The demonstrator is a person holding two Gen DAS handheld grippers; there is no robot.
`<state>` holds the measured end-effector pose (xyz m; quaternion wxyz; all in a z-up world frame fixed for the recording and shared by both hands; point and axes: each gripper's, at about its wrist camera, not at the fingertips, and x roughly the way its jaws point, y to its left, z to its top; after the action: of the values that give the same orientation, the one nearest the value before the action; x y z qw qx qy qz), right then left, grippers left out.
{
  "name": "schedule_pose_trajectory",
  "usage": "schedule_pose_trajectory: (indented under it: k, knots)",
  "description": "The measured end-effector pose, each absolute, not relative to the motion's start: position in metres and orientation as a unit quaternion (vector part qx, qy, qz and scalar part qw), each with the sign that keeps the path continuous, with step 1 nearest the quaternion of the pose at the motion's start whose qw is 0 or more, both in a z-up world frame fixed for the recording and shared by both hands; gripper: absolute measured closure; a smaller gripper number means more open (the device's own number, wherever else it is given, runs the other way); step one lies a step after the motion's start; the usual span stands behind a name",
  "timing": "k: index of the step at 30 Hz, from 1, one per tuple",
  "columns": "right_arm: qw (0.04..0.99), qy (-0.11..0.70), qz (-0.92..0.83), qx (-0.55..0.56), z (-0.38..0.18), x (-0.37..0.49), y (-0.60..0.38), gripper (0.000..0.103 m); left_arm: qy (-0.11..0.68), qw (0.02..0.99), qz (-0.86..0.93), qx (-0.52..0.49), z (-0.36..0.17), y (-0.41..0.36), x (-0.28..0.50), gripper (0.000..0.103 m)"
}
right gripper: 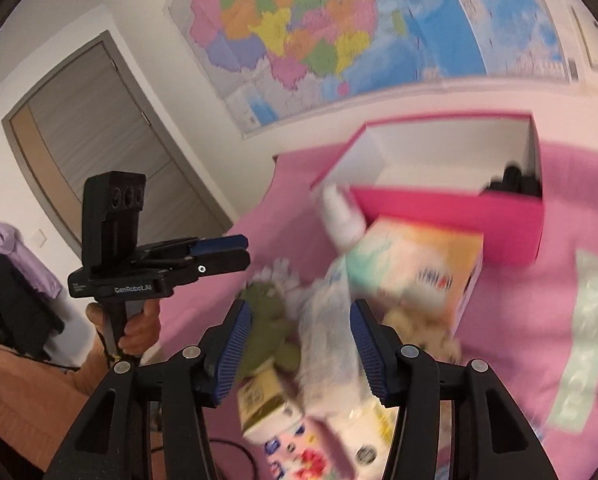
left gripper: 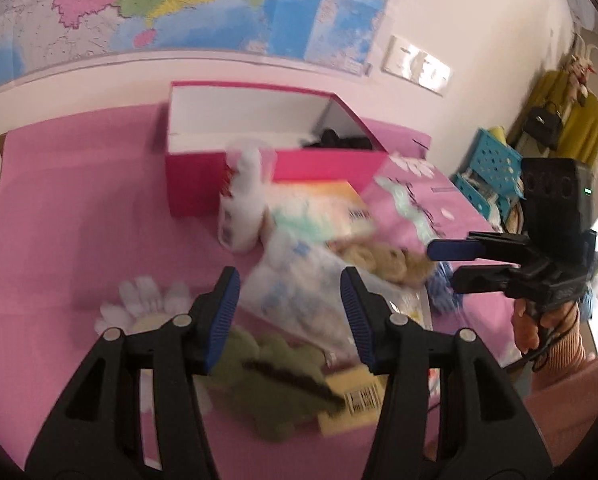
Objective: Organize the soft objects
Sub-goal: 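Lower the left gripper onto the clear wet-wipe bag and grasp it, then lift the wet-wipe bag with the left gripper into the pink box and release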
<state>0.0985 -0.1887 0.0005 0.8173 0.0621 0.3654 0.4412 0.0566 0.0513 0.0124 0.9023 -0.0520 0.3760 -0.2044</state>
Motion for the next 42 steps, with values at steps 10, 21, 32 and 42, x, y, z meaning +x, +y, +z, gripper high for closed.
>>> schedule_pose_trajectory:
  k: [10, 21, 32, 42]
  knots:
    - [0.803, 0.429, 0.408, 0.071, -0.051, 0.074, -0.198, 0.05, 0.389, 0.888, -0.24, -0.051, -0.005, 0.041, 0.014, 0.049]
    - [0.812, 0.435, 0.381, 0.083, -0.073, 0.082, -0.186, 0.052, 0.397, 0.892, -0.214, -0.028, -0.006, 0.028, 0.052, 0.049]
    - [0.833, 0.4, 0.375, 0.075, -0.06, 0.092, -0.189, 0.088, 0.424, 0.878, -0.217, -0.033, -0.018, 0.025, 0.083, 0.049]
    - [0.852, 0.377, 0.358, 0.064, -0.043, 0.104, -0.213, 0.089, 0.467, 0.848, -0.247, -0.044, -0.032, 0.011, 0.116, 0.044]
